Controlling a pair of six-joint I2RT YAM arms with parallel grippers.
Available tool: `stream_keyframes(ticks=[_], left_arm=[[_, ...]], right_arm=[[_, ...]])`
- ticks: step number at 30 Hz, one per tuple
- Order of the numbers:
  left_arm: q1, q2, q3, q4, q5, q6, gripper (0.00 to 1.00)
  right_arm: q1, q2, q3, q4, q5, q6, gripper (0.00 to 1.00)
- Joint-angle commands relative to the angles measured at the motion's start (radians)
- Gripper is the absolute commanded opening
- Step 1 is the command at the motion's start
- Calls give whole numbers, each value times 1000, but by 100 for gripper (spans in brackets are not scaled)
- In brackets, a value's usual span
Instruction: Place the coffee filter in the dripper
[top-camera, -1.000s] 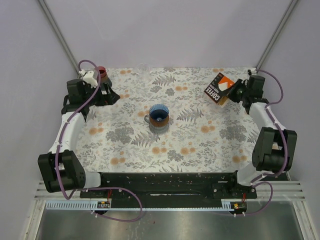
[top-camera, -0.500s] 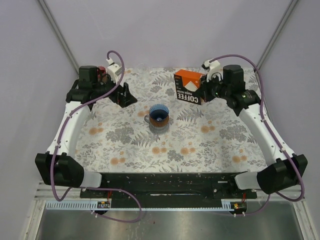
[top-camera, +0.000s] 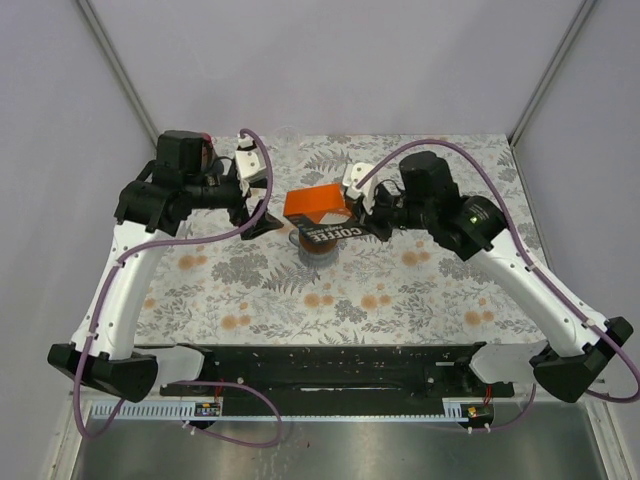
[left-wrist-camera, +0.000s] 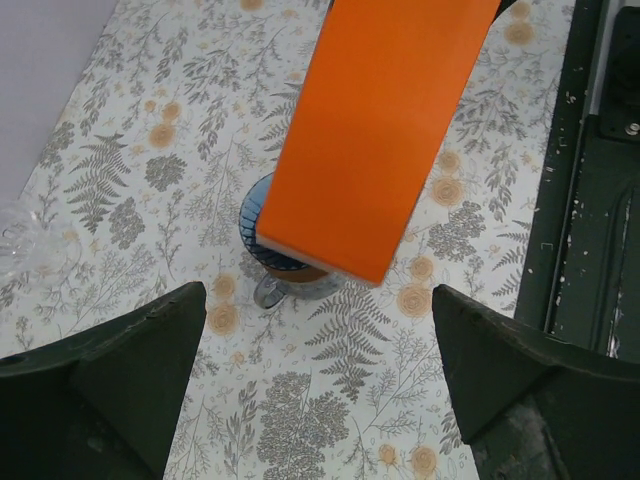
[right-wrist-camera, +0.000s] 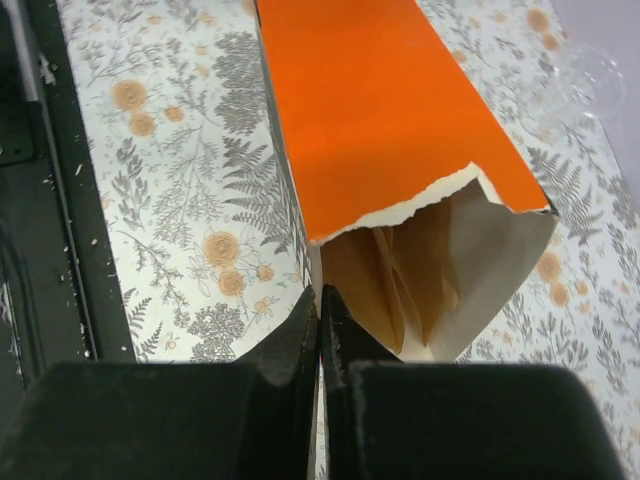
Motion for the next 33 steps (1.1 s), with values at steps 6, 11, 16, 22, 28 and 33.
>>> stream_keyframes(ticks=[6,11,16,22,28,33], left_arm=[[-96,-29,58,-232,-35,187,99],[-86,-78,108,-300,-104,159,99],[1,-130,136,-312,-63,73,99],[140,-176,42,-233,-50,-43,99],[187,-170,-97,-142,-64,-129,97],[187,-166,-218,-75,-21,-142,93]], right_arm=[[190,106,103,-35,84,-102,0],[313,153,136,-90,190,-125,0],[453,233,166,-208,369,-174,0],[552,324,167,-333,467,-223,0],[620,423,149,-292,481,-228,0],[660,515,170,-269,503,-238,3]])
